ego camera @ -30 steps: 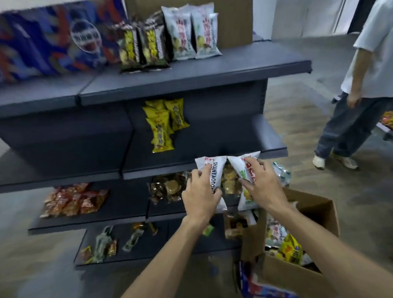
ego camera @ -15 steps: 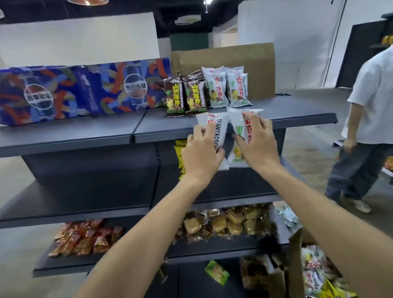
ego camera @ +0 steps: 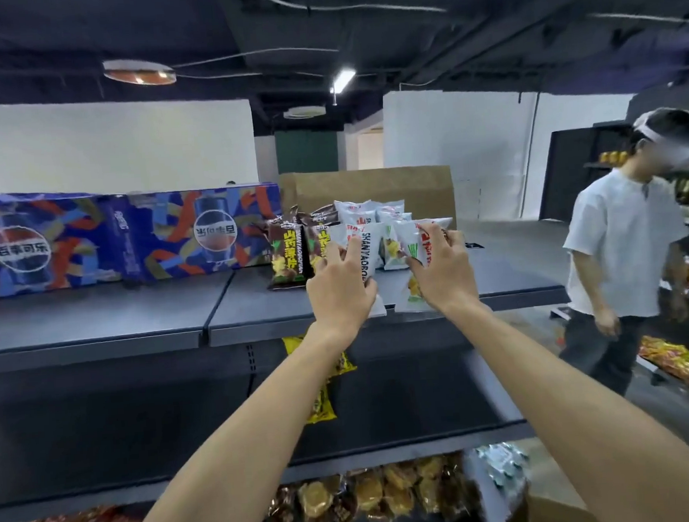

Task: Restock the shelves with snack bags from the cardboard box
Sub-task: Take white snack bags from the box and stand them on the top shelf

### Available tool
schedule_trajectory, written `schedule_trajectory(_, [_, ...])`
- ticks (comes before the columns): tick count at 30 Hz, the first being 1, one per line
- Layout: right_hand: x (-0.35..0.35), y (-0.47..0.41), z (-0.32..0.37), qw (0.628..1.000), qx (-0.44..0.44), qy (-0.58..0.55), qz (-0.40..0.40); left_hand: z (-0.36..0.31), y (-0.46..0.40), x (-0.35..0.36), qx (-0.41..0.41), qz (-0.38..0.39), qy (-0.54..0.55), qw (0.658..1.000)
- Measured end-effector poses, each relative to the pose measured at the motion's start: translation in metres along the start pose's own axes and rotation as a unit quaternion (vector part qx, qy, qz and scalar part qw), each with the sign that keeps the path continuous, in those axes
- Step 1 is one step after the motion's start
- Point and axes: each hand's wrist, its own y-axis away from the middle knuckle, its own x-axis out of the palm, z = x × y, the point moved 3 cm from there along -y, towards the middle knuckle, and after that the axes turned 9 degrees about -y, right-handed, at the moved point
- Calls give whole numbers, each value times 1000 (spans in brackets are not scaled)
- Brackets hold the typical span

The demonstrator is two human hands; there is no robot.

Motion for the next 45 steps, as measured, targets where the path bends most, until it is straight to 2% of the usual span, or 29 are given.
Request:
schedule_trajectory(13, [58,-96,-82,999,-3,-9,40,-49,-87,96,-11,16,-19,1000])
schedule_trajectory(22, [113,-148,-116,996,1,-61,63,-53,-134,159,-25,36,-108,993])
schedule_trajectory(29, [154,-143,-132,999,0,6,42,-43,-129,213,-23,48,-158,986])
schedule_trajectory(33, [159,-144,-138,999,24,4,40,-43,-134,223,-10,74,-138,988])
schedule_trajectory(41, [156,-142,-134,1000,9,20,21,-40,-133,217,-5,47,-123,991])
schedule_trajectory(45, [155,-143,-133,999,14,39,21,-44,-133,215,6,31,-153,988])
